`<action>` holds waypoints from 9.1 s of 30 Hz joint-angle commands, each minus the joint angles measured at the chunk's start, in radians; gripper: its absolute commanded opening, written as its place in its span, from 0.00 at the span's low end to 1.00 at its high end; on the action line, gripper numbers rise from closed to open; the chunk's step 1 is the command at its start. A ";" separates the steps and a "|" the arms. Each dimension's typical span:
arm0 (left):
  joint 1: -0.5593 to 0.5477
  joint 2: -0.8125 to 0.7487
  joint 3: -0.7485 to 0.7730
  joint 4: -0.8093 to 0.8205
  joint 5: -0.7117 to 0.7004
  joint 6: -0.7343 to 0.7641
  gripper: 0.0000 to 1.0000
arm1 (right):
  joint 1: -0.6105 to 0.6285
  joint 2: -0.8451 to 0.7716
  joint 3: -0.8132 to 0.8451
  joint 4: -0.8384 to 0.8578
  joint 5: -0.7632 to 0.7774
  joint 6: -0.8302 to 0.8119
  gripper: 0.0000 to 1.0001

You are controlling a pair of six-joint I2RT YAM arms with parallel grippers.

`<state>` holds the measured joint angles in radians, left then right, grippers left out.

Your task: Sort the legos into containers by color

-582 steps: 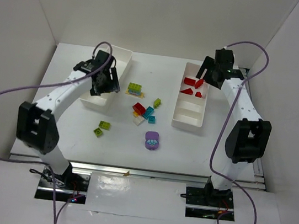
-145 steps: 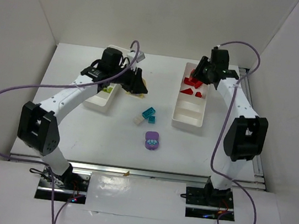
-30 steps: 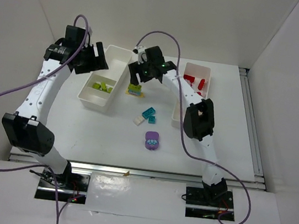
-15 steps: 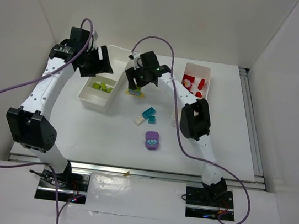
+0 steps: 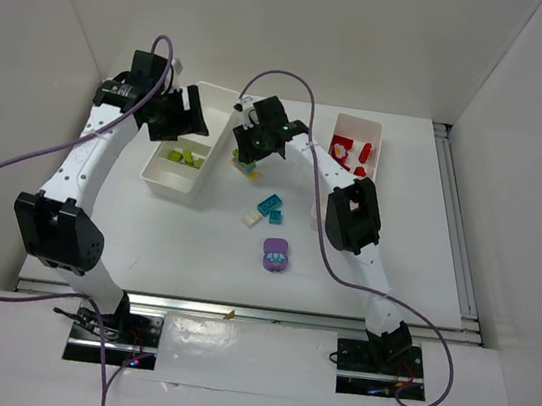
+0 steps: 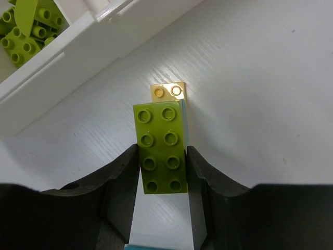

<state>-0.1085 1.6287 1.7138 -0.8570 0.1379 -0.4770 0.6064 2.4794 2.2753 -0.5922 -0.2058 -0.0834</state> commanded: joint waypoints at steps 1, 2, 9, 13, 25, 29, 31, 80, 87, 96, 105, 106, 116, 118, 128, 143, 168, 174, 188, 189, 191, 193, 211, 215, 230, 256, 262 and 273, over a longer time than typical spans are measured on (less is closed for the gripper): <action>-0.007 0.011 0.020 0.003 0.022 0.002 0.89 | 0.004 -0.040 -0.017 0.026 0.005 0.017 0.32; -0.007 0.011 0.020 0.003 0.022 0.002 0.89 | 0.004 -0.051 -0.017 0.026 0.014 0.017 0.27; 0.013 0.022 0.006 0.029 0.153 0.047 0.92 | -0.129 -0.293 -0.219 0.145 -0.283 0.207 0.12; 0.050 -0.012 -0.072 0.107 0.366 0.101 0.94 | -0.223 -0.479 -0.428 0.302 -0.551 0.313 0.12; -0.065 -0.058 -0.259 0.433 0.724 0.097 0.92 | -0.309 -0.651 -0.757 1.001 -1.044 0.873 0.12; -0.118 -0.058 -0.298 0.587 0.759 0.048 0.93 | -0.309 -0.642 -0.859 1.447 -1.069 1.288 0.12; -0.118 -0.069 -0.307 0.660 0.785 0.025 0.93 | -0.309 -0.626 -0.872 1.621 -1.069 1.388 0.12; 0.274 -0.259 -0.278 0.216 0.220 -0.070 0.00 | -0.045 -0.208 -0.160 0.364 -0.397 0.522 0.12; 0.332 -0.293 -0.269 0.197 0.177 -0.097 0.00 | 0.032 -0.028 0.038 0.431 -0.399 0.531 0.15; 0.342 -0.313 -0.269 0.197 0.195 -0.106 0.00 | 0.061 0.171 0.177 0.508 -0.359 0.563 0.18; 0.351 -0.313 -0.278 0.197 0.222 -0.097 0.00 | 0.090 0.204 0.222 0.523 -0.336 0.562 0.52; 0.351 -0.313 -0.278 0.197 0.223 -0.097 0.00 | 0.090 0.204 0.213 0.523 -0.336 0.562 0.55; 0.351 -0.303 -0.269 0.210 0.298 -0.097 0.00 | 0.090 0.095 0.202 0.543 -0.326 0.562 0.68; 0.342 -0.291 -0.269 0.220 0.325 -0.097 0.00 | 0.069 0.004 0.133 0.543 -0.326 0.553 0.64; 0.205 -0.160 -0.292 0.403 0.546 -0.124 0.00 | -0.089 -0.433 -0.337 0.471 -0.424 0.487 0.69; -0.036 0.089 -0.117 0.526 0.424 -0.304 0.00 | 0.036 -0.665 -0.580 0.350 -0.179 0.332 0.73; -0.054 0.175 -0.040 0.513 0.393 -0.276 0.00 | 0.041 -0.724 -0.703 0.252 -0.192 0.309 0.00; -0.054 0.227 -0.005 0.523 0.374 -0.287 0.00 | -0.003 -0.824 -0.790 0.146 -0.133 0.287 0.00; -0.083 0.365 0.032 0.587 0.439 -0.285 0.00 | -0.025 -0.781 -0.839 0.065 -0.211 0.247 0.00; -0.083 0.376 0.032 0.587 0.450 -0.270 0.00 | -0.025 -0.781 -0.849 0.065 -0.211 0.247 0.00; -0.094 0.395 0.032 0.596 0.459 -0.244 0.00 | -0.025 -0.769 -0.849 0.087 -0.222 0.247 0.00; -0.105 0.422 0.009 0.596 0.448 -0.226 0.00 | -0.025 -0.740 -0.849 0.103 -0.222 0.257 0.00; -0.142 0.530 -0.049 0.575 0.330 -0.170 0.51 | -0.062 -0.540 -0.881 0.293 -0.291 0.366 0.00; -0.142 0.539 -0.049 0.566 0.330 -0.170 0.59 | -0.071 -0.531 -0.881 0.293 -0.291 0.366 0.00; -0.142 0.488 0.033 0.494 0.321 -0.161 0.68 | -0.103 -0.721 -0.881 0.088 -0.081 0.306 0.00; -0.226 0.586 0.230 0.311 0.269 -0.178 0.71 | -0.352 -0.738 -0.853 -0.035 0.342 0.306 0.01; -0.226 0.596 0.239 0.311 0.278 -0.178 0.71 | -0.361 -0.689 -0.844 0.003 0.321 0.324 0.12; -0.235 0.605 0.259 0.302 0.255 -0.149 0.87 | -0.361 -0.711 -0.833 -0.009 0.345 0.333 0.62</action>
<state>-0.3386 2.2246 1.9221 -0.5575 0.4091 -0.6521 0.2478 1.8053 1.3952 -0.6205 0.1181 0.2474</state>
